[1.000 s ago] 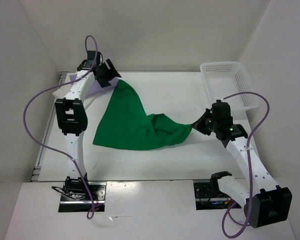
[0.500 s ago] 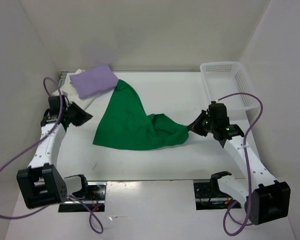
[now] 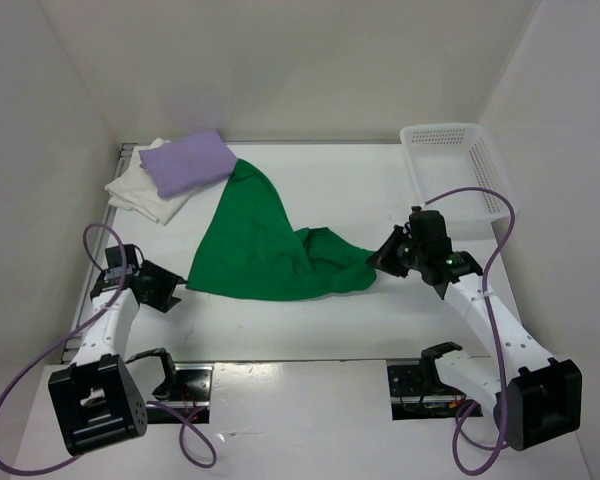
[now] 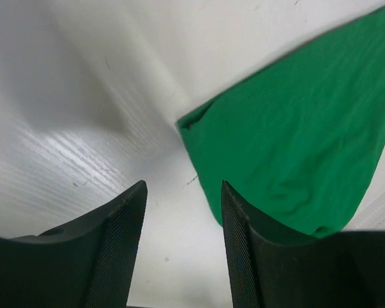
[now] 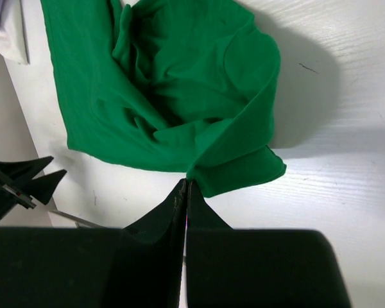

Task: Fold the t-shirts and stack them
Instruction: Flatten out the tshirt

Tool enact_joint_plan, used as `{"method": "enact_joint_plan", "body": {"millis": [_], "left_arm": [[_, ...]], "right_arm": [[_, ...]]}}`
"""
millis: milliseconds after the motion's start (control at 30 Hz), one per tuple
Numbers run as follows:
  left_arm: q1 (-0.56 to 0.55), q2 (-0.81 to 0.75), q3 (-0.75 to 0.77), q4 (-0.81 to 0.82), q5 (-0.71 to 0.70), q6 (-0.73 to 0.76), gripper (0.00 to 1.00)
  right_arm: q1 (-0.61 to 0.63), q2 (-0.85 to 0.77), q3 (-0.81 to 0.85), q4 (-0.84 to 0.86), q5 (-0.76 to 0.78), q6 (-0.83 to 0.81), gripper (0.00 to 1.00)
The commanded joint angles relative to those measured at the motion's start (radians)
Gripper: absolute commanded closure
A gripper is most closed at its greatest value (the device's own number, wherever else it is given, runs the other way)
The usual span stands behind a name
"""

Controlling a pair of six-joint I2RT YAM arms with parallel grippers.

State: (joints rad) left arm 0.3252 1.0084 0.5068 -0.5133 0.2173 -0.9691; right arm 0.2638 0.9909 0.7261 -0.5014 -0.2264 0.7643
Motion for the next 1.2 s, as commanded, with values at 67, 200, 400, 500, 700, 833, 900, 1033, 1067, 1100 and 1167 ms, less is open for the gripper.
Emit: {"method": "enact_joint_plan", "body": {"millis": [67,200,400,500,700,833,900,1033,1067,1100,1167], "left_arm": [[0.011,0.054,-0.037,0.166,-0.019,-0.069,0.44],[0.002,0.139,-0.048,0.249,-0.01,-0.105,0.51],[-0.066,0.275,-0.014,0.303,-0.035,-0.125,0.54],[-0.075,0.301,-0.014,0.315,-0.044,-0.134,0.66],[-0.084,0.282,0.051,0.251,-0.065,-0.091,1.0],[-0.126,0.13,0.192,0.153,-0.078,-0.051,1.0],[-0.167,0.087,0.329,0.109,-0.078,-0.014,1.0],[-0.192,0.076,0.617,0.053,-0.015,0.033,1.0],[-0.192,0.076,0.678,0.042,-0.001,0.043,1.0],[-0.192,0.102,0.819,0.042,0.02,0.053,1.0],[-0.158,0.133,0.968,0.032,0.083,0.053,1.0]], "right_arm": [[0.014,-0.017,-0.011,0.04,-0.008,-0.013,1.0],[0.014,-0.026,-0.011,0.04,-0.008,-0.013,1.0],[0.014,-0.026,-0.011,0.049,-0.008,-0.013,1.0],[0.014,-0.026,-0.011,0.049,-0.008,-0.013,1.0],[0.014,-0.026,0.007,0.04,0.027,-0.013,1.0],[0.014,-0.015,0.112,-0.008,0.051,-0.013,1.0],[0.024,-0.006,0.177,-0.058,0.081,-0.025,1.0],[0.025,-0.006,0.465,-0.179,0.189,-0.081,1.0],[0.025,0.005,0.523,-0.201,0.205,-0.082,1.0],[0.025,0.005,0.647,-0.239,0.222,-0.098,1.0],[0.025,0.04,0.775,-0.273,0.268,-0.125,1.0]]}}
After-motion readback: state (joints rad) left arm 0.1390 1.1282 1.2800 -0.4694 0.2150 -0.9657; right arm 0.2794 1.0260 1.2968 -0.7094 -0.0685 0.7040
